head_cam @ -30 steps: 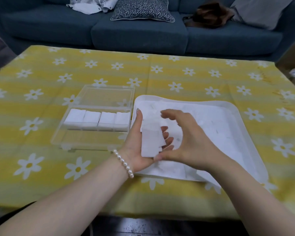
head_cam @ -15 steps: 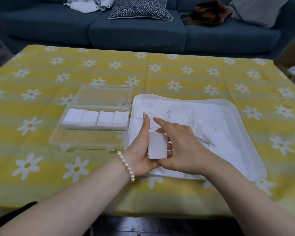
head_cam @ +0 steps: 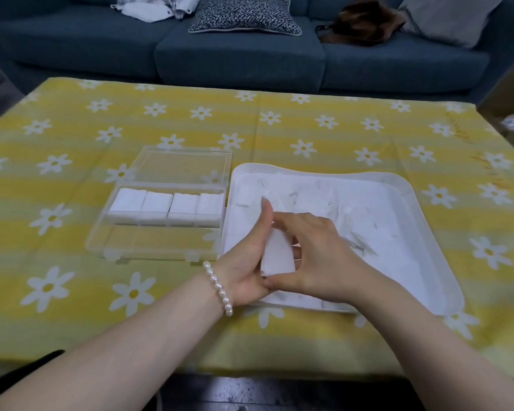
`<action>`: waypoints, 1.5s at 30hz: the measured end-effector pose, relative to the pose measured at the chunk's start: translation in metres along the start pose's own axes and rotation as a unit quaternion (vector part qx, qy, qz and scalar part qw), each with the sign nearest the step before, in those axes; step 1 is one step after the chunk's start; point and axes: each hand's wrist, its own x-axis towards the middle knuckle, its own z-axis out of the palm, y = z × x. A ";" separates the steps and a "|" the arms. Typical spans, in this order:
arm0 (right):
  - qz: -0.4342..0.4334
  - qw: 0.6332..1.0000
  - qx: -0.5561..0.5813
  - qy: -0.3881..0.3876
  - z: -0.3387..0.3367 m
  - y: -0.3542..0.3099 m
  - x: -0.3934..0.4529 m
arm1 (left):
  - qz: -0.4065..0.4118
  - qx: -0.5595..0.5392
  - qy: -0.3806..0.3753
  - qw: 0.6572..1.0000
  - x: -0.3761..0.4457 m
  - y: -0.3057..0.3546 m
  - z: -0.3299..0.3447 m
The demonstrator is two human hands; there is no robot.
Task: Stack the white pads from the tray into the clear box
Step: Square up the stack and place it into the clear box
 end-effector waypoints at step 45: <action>0.104 0.974 -0.025 0.200 0.022 -0.027 -0.005 | 0.082 -0.156 0.040 0.984 0.005 0.006 -0.006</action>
